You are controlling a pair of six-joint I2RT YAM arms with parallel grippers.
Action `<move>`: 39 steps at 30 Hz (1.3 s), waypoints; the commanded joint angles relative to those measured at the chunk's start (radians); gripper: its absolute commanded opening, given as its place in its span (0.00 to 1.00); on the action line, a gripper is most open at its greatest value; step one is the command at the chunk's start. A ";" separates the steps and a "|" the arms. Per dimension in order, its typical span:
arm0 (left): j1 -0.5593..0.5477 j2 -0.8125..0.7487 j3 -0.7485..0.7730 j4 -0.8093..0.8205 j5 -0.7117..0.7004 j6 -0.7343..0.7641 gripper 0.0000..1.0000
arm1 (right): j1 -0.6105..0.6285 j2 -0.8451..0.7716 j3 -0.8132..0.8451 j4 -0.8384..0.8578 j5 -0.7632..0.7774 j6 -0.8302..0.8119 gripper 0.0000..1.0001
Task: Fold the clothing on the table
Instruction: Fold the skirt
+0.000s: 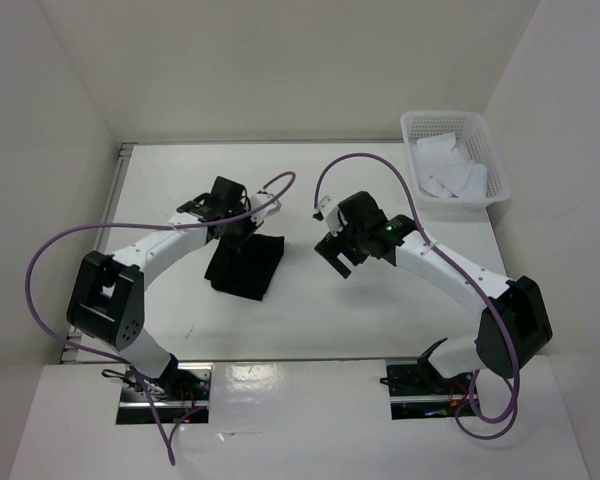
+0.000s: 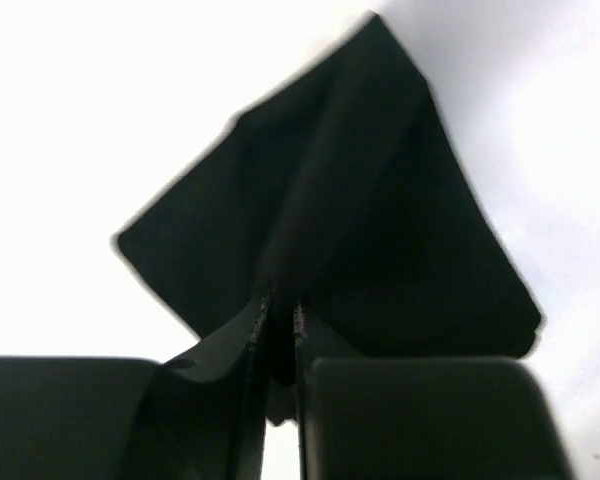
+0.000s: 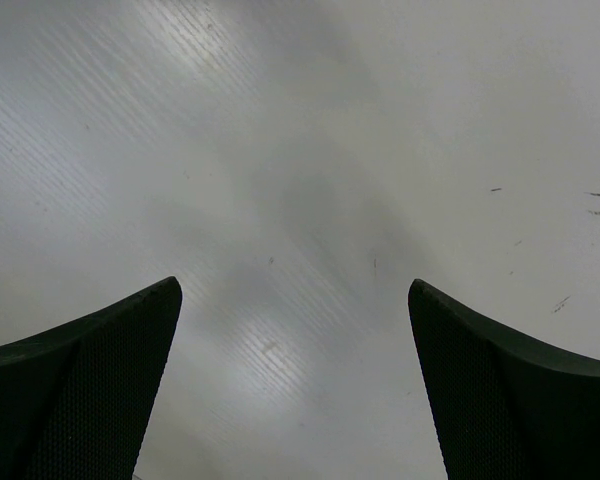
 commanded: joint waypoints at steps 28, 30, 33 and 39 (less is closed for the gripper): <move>0.260 0.103 -0.103 0.164 -0.114 0.007 0.53 | -0.005 0.067 -0.005 0.021 -0.028 0.012 0.98; 0.273 0.112 -0.126 0.191 -0.131 -0.004 0.53 | -0.005 0.067 -0.005 0.021 -0.028 0.012 0.98; 0.291 0.123 -0.140 0.202 -0.152 -0.014 0.53 | -0.005 0.067 -0.005 0.021 -0.037 0.012 0.98; 0.291 0.143 -0.160 0.211 -0.162 -0.033 0.53 | -0.005 0.067 -0.005 0.021 -0.037 0.012 0.98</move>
